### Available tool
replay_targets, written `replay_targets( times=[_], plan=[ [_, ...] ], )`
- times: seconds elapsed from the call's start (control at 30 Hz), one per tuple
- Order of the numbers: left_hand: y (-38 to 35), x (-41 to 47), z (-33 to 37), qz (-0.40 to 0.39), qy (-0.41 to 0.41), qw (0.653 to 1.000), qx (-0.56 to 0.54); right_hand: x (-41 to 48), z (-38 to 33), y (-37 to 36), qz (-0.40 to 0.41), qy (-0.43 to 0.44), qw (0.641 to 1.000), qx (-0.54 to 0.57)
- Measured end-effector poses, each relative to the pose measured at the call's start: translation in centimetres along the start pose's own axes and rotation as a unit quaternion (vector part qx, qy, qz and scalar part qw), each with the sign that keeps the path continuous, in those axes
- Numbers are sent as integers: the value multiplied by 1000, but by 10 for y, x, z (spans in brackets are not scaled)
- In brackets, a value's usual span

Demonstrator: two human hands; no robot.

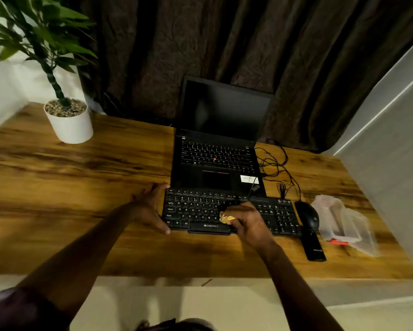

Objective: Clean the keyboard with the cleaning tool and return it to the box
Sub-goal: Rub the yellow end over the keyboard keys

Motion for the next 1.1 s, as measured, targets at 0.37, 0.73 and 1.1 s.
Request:
replay_targets(
  times=[0.37,0.73,1.1],
  plan=[
    [-1,1,0,-3,1,1000,-6,-14,33,26,19,-81,996,-15],
    [-1,2,3,-5,-2,1000,-2,-16,34,31,31,-71,996,-39],
    [-2,6,-4,-8,14,1000,12,-15,39,19,25,-104,994,-2]
  ],
)
Point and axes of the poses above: each hand's wrist, its own x-axis towards the middle knuckle, its own y-axis out of the back of the hand, z = x × y, the point moved 1 cm from there along x, towards the middle knuckle, and after that the axes turned 6 degrees about -y, right-handed, at the moved point
